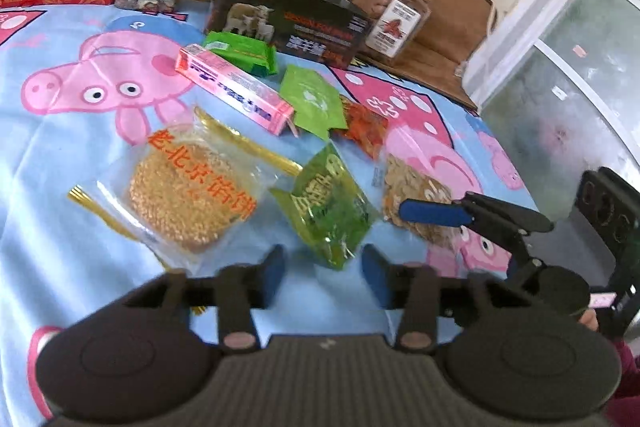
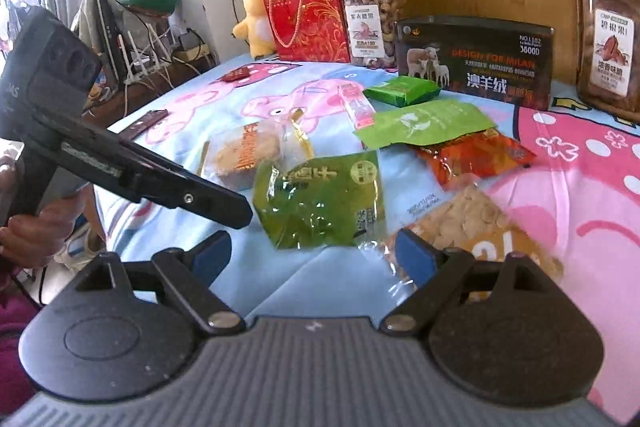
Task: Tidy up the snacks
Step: 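Grasp the green pickle bag with the right gripper and lift it, then carry the pickle bag with the right gripper into the tin and release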
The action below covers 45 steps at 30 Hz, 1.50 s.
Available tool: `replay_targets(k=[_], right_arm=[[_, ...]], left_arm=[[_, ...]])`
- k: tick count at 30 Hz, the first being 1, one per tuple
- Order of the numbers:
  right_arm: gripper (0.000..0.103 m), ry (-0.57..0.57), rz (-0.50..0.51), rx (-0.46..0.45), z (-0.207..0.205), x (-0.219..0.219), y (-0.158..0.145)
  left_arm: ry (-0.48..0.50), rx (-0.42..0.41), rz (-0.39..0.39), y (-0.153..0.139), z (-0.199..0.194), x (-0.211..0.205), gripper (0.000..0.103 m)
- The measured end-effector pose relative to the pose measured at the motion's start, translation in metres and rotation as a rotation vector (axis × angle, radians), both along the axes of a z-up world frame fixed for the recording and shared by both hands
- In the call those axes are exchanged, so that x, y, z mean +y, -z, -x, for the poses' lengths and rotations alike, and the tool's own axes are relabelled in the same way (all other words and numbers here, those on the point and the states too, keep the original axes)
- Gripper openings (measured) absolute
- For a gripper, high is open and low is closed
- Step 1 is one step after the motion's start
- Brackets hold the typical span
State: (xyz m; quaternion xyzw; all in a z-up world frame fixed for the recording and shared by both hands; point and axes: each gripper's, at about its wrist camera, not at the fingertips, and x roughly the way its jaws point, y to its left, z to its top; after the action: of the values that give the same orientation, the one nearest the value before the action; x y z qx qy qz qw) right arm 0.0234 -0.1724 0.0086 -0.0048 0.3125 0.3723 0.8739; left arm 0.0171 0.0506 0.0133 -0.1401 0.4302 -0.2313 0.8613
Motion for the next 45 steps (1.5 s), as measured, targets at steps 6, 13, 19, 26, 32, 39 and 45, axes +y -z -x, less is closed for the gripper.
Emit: replay_targets(k=[6,13,19,26,32,39,45], right_arm=[[0.091,0.006,0.185,-0.121,-0.012,0.024,0.004],[0.096,-0.108,0.183,-0.077,-0.04,0.03,0.008],[0.069,-0.135,0.203,-0.119,-0.025,0.046,0.009],[0.051,-0.048,0.164,-0.152,-0.003,0.036,0.001],[0.05,0.027,0.126,-0.212,-0.017,0.026,-0.026],[0.05,0.152,0.091,-0.277,-0.09,0.022,-0.061],[0.05,0.261,0.089,-0.248,-0.177,0.03,-0.072]], left_arm=[[-0.065,0.06,0.075,0.007,-0.021,0.005,0.05],[-0.065,0.007,0.003,0.007,-0.02,-0.006,0.041],[-0.049,0.015,0.028,0.008,-0.021,0.0,0.026],[0.01,0.015,0.079,-0.001,-0.027,-0.008,0.025],[0.044,-0.082,0.044,-0.04,-0.055,-0.021,0.025],[0.01,-0.181,0.018,-0.08,-0.14,-0.031,0.025],[-0.064,-0.169,0.032,-0.085,-0.223,-0.037,0.025]])
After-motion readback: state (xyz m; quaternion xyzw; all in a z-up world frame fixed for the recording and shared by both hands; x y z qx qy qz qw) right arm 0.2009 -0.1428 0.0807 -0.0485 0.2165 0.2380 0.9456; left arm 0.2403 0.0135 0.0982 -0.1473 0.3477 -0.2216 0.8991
